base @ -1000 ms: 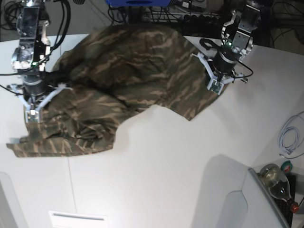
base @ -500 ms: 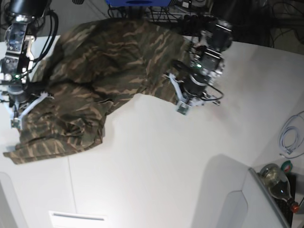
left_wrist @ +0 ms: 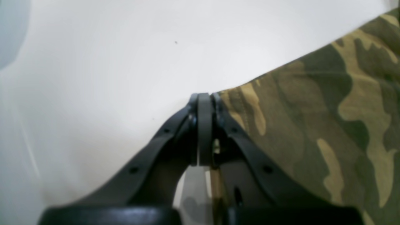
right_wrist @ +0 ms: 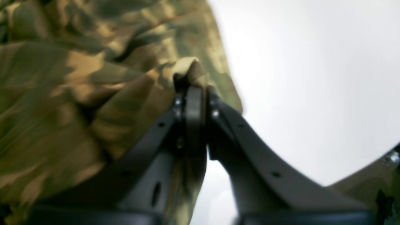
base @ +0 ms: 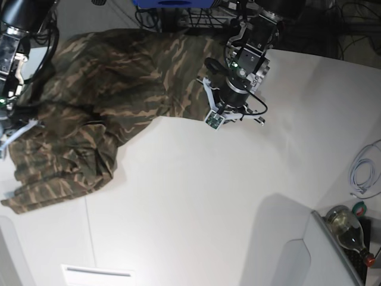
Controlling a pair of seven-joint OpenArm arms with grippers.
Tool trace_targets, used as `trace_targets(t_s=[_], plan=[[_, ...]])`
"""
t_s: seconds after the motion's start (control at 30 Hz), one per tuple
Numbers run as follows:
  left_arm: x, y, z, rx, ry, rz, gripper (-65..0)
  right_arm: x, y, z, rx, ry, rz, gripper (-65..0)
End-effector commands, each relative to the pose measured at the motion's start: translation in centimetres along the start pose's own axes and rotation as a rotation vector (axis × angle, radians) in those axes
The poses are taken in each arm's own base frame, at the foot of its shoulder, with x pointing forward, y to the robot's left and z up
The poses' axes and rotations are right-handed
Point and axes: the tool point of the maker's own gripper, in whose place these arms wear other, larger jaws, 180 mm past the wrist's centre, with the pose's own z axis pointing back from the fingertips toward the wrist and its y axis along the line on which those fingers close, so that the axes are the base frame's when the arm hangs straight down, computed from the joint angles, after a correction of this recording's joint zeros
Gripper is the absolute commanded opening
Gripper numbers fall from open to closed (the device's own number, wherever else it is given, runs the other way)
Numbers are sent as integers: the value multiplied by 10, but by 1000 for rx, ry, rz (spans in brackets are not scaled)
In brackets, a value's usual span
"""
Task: Layout the t-shirt on the table in an organized manner, then fold the t-shirt properly
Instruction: 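Lift the shirt with both grippers and pull it toward the robot, then regrasp the shirt body with the right gripper and lift it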
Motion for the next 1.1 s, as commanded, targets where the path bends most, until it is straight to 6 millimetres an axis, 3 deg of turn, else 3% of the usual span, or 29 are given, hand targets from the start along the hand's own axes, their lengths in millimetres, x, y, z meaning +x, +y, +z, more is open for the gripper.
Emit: trace_targets(t_s=[0.0, 0.1, 0.17, 0.23, 0.3, 0.4, 0.5, 0.6, 0.77, 0.8, 0.87, 0.97, 1.07], plan=[[3, -1, 4, -4, 4, 4, -650, 14, -7, 2, -18, -39, 4, -519], [38, 5, 20, 19, -95, 12, -650, 10, -8, 7, -22, -25, 13, -297], [60, 5, 33, 25, -159, 15, -650, 18, -11, 16, -30, -79, 29, -188], [72, 4, 40, 26, -193, 17, -650, 32, -6, 25, -17, -154, 52, -177], [75, -16, 38, -18, -197, 8, -650, 40, 32, 29, 84, -199, 145, -176], [57, -41, 22, -82, -138, -28, -650, 61, 76, 31, 193, -246, 222, -176], [37, -64, 9, -129, -73, -33, -650, 78, 106, 28, 250, -268, 253, -174], [21, -66, 6, -131, -28, -20, -650, 89, 134, 20, 300, -264, 292, -174], [-4, -50, 9, -87, 26, 27, -650, 88, 150, -17, 321, -129, 297, -177], [-10, -45, 11, -75, 40, 38, -650, 84, 151, -23, 325, -103, 296, -192], [-24, -36, 14, -55, 65, 42, -650, 86, 153, -29, 331, -85, 293, -306], [-45, -26, 22, -30, 104, 55, -650, 93, 166, -35, 356, -69, 277, -648], [-61, -7, 29, 17, 135, 86, -650, 106, 189, -37, 395, -56, 258, -623]])
